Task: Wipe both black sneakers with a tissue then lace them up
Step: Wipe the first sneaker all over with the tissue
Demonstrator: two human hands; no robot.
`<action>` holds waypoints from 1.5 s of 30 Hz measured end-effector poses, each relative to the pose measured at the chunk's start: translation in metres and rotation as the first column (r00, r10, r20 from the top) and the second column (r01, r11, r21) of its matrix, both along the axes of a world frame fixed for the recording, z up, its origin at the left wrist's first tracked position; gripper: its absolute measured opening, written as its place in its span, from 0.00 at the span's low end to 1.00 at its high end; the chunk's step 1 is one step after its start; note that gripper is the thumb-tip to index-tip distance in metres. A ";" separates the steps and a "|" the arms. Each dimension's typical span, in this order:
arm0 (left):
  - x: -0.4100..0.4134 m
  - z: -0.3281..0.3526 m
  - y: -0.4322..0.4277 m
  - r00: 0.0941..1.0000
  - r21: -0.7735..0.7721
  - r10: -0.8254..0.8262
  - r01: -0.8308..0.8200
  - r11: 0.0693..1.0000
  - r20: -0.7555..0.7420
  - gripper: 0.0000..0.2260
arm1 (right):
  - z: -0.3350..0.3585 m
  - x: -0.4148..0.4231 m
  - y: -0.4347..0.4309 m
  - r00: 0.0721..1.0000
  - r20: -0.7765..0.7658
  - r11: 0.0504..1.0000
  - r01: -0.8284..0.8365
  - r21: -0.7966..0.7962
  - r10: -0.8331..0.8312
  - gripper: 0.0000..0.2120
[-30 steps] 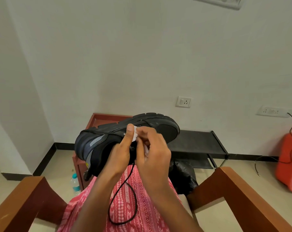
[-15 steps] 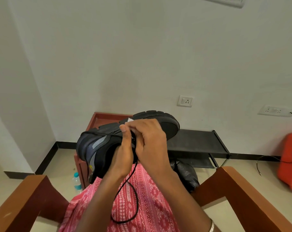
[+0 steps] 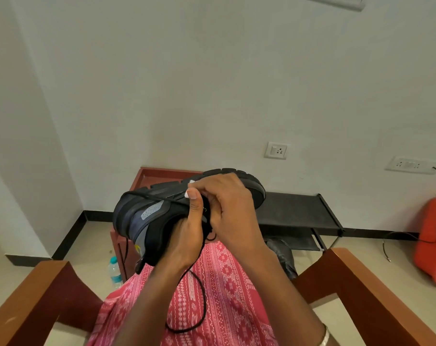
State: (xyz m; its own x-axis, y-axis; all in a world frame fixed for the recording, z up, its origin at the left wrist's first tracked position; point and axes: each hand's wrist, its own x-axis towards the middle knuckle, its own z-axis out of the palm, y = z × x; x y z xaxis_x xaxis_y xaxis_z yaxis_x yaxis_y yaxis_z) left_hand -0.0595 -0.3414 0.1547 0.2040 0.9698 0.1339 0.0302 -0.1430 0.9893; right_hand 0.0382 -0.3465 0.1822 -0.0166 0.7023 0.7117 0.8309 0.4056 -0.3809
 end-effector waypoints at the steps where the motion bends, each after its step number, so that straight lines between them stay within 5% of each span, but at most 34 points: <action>1: 0.000 0.000 -0.001 1.000 -0.002 -0.016 0.016 1.000 0.021 0.35 | 0.000 0.004 0.004 0.999 0.015 1.000 0.031 0.004 -0.031 0.13; 6: -0.001 -0.011 0.007 0.994 -0.046 -0.083 0.086 0.995 0.064 0.38 | 0.002 0.024 0.024 0.967 -0.039 0.968 0.252 0.005 -0.252 0.10; 15: -0.001 0.000 -0.004 0.999 0.074 -0.041 0.043 0.996 -0.034 0.45 | 0.022 0.000 0.025 0.987 -0.123 0.967 -0.129 -0.221 0.104 0.07; 23: -0.004 0.002 -0.003 0.981 0.009 -0.053 0.056 0.998 -0.185 0.50 | 0.035 0.029 0.036 0.967 0.011 0.929 0.248 -0.275 -0.255 0.12; 28: -0.003 -0.003 -0.002 0.982 0.082 -0.055 0.071 0.994 -0.183 0.52 | 0.035 0.004 0.030 0.999 -0.025 0.941 0.037 -0.337 -0.048 0.09; 31: -0.005 -0.002 -0.006 0.974 0.142 -0.085 0.116 0.983 -0.209 0.44 | 0.035 0.002 0.030 0.990 -0.114 0.928 -0.121 -0.352 0.086 0.09; 34: -0.002 0.008 -0.010 0.942 0.088 -0.080 0.115 0.990 -0.327 0.29 | 0.039 0.016 0.031 0.996 -0.083 0.929 -0.045 -0.368 0.015 0.10; 39: -0.006 0.005 -0.006 0.932 0.080 -0.077 0.113 0.990 -0.354 0.40 | 0.040 0.045 0.030 0.946 0.078 0.895 0.322 -0.308 -0.314 0.12; 43: -0.007 -0.002 0.000 0.956 0.128 -0.063 0.104 0.986 -0.287 0.47 | 0.040 0.031 0.026 0.970 0.109 0.916 0.241 -0.322 -0.217 0.10; 45: -0.007 -0.002 -0.002 0.959 0.174 -0.105 0.154 0.973 -0.262 0.39 | 0.042 0.016 0.026 0.995 0.055 0.927 0.103 -0.362 -0.089 0.09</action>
